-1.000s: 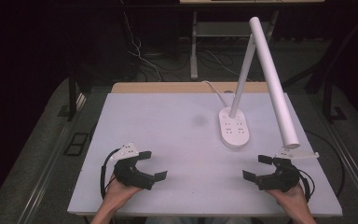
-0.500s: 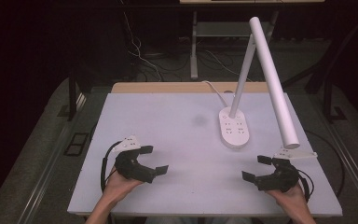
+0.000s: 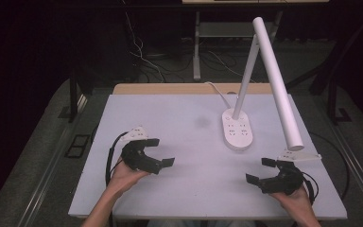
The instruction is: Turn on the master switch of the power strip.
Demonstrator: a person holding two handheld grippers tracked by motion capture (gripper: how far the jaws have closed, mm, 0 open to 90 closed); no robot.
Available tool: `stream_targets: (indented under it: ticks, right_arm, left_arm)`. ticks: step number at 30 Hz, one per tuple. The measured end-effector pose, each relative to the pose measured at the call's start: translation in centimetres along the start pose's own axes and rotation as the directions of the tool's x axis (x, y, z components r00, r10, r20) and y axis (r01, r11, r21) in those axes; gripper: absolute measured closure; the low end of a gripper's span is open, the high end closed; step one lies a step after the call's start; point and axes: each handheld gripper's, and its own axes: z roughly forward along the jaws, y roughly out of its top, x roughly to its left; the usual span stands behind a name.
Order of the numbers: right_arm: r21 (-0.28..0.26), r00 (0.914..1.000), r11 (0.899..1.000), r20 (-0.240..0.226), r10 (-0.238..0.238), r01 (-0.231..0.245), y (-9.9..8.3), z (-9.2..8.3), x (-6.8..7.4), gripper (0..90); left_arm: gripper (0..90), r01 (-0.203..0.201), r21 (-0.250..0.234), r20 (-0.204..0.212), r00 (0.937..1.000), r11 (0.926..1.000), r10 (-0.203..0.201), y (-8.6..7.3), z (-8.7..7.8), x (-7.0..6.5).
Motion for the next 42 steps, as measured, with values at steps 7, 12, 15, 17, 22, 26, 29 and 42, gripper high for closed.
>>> stream_targets:
  ticks: [7, 12, 15, 17, 22, 26, 29, 42]
  right_arm:
    - [0.008, 1.0, 1.0, 0.001, -0.003, 0.003, 0.0, -0.1, 0.0, 0.2]
    - [0.01, 1.0, 1.0, 0.002, -0.001, 0.001, 0.0, -0.1, 0.0, 0.2]
    - [0.008, 1.0, 1.0, 0.004, -0.006, 0.006, 0.0, -0.2, 0.0, 0.2]
    - [0.009, 1.0, 1.0, 0.004, -0.006, 0.006, 0.0, -0.2, 0.0, 0.2]
    - [0.011, 1.0, 1.0, 0.005, -0.007, 0.007, 0.0, -0.3, -0.1, 0.2]
    - [0.013, 1.0, 1.0, 0.005, 0.003, -0.003, 0.0, -0.3, 0.0, 0.2]
    - [0.014, 1.0, 1.0, 0.005, 0.005, -0.005, 0.0, -0.3, 0.0, 0.2]
    - [0.011, 0.9999, 1.0, 0.011, -0.008, 0.008, -0.1, -0.3, -0.1, 0.2]
  left_arm:
    - [0.0, -0.011, 0.013, 0.012, 0.9999, 0.9998, 0.011, 1.5, 0.4, 0.2]
    - [0.4, -0.021, 0.03, 0.021, 0.9996, 0.9993, 0.02, 2.5, 1.0, 0.3]
    - [0.4, -0.024, 0.036, 0.026, 0.9994, 0.999, 0.023, 3.1, 1.4, 0.3]
    - [0.4, -0.032, 0.044, 0.029, 0.9991, 0.9985, 0.031, 3.5, 1.7, 0.3]
    - [0.5, -0.057, 0.07, 0.038, 0.9978, 0.9959, 0.055, 4.7, 2.4, 0.2]
    - [0.6, -0.075, 0.093, 0.046, 0.9964, 0.9928, 0.071, 5.4, 3.0, 0.3]
    - [0.6, -0.086, 0.105, 0.054, 0.9953, 0.9908, 0.08, 6.0, 3.4, 0.3]
    - [1.1, -0.105, 0.12, 0.076, 0.9924, 0.9872, 0.097, 8.5, 5.1, 0.6]
